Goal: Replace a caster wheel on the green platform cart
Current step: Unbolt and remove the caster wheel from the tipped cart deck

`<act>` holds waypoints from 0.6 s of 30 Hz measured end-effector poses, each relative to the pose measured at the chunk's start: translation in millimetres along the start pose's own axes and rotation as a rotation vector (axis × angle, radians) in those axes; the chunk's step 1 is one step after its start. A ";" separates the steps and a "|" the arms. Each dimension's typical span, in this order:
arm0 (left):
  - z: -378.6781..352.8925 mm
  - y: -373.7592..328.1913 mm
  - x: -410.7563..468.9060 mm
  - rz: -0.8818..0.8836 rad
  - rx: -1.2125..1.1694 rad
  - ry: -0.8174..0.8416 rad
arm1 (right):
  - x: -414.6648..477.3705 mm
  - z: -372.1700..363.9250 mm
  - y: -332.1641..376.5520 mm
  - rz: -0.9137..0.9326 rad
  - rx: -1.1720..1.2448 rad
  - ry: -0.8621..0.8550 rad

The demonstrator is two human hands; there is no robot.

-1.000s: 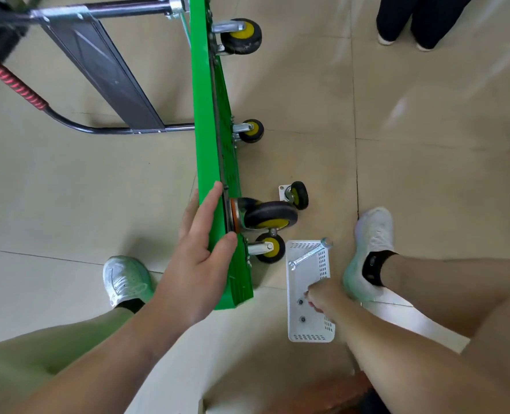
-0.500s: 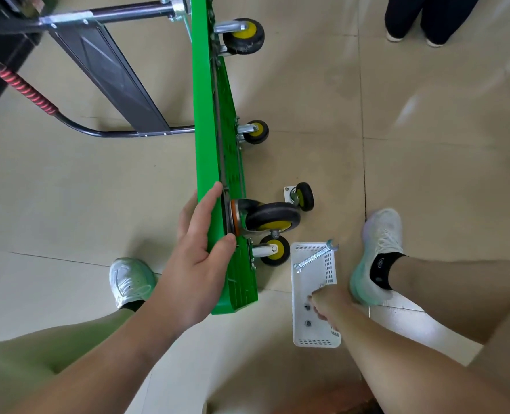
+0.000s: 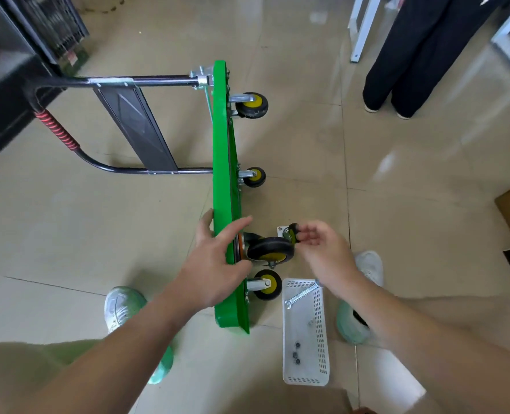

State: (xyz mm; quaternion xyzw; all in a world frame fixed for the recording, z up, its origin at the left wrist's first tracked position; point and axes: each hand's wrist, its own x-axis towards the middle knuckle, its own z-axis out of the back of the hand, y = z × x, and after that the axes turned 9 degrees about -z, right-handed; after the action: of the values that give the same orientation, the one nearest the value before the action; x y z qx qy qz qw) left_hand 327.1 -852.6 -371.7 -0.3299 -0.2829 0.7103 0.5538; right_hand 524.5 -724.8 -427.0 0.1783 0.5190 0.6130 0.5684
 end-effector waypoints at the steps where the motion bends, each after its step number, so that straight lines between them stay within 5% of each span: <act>1: 1.1 -1.1 1.4 0.010 0.017 0.009 | -3.4 2.2 13.8 0.107 -0.107 0.071; 7: 6.7 -6.0 5.5 0.030 0.027 0.061 | 17.2 -24.8 34.7 0.325 -0.664 0.396; 18: 9.7 -2.6 13.8 0.032 0.113 0.112 | 32.4 -42.7 33.4 0.330 -0.620 0.397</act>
State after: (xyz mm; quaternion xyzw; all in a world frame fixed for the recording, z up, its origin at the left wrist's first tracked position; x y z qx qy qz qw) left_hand 318.7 -838.9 -365.8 -0.3419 -0.2057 0.7143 0.5750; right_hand 463.4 -708.5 -427.9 -0.0425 0.3739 0.8460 0.3778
